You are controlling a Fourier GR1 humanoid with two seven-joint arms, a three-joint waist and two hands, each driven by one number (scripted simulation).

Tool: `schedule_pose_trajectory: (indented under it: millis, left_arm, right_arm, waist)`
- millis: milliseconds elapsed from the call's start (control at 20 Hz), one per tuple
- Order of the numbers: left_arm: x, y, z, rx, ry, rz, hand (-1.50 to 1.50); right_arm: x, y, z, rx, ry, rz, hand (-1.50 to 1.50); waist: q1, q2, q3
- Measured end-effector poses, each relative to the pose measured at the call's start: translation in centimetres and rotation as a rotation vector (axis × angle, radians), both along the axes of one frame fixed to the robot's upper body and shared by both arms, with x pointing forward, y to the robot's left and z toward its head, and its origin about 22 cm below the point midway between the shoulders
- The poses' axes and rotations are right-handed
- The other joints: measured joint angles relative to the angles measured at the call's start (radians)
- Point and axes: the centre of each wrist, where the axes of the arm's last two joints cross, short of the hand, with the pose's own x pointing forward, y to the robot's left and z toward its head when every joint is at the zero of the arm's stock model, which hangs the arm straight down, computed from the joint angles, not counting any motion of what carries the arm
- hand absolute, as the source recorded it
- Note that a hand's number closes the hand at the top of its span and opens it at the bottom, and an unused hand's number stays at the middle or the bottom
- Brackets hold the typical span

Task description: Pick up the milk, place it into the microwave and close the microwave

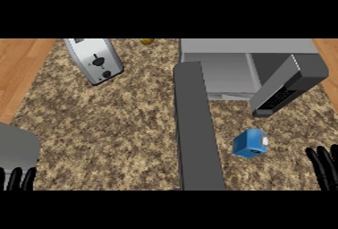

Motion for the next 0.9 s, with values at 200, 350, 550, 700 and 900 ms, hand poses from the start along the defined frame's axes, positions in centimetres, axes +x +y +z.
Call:
schedule_pose_trajectory:
  millis: [200,350,550,700,900]
  left_arm:
    - [-1.5,0.5,-0.2,0.000,0.003,-0.001,-1.50]
    - [-2.5,1.0,-0.4,0.001,0.000,0.004,-1.50]
    - [-3.7,1.6,-1.1,0.005,-0.003,0.003,-1.50]
    - [-4.3,1.7,-1.4,0.014,-0.005,0.003,-1.50]
    - [-5.3,2.5,-1.4,0.014,-0.008,0.009,-1.50]
  right_arm:
    - [0.7,0.5,-1.3,-0.019,0.014,-0.021,-1.50]
    - [1.4,0.6,-2.2,-0.029,0.020,-0.038,-1.50]
    - [2.7,0.1,-3.6,-0.049,0.029,-0.054,-1.50]
    - [4.2,-0.3,-4.8,-0.069,0.039,-0.055,-1.50]
    - [5.9,0.4,-6.5,-0.101,0.047,-0.070,-1.50]
  waist:
    - [0.002,0.001,0.000]
    - [0.004,0.001,0.000]
    - [0.006,0.001,0.000]
    - [0.007,0.002,0.000]
    - [0.008,0.002,0.000]
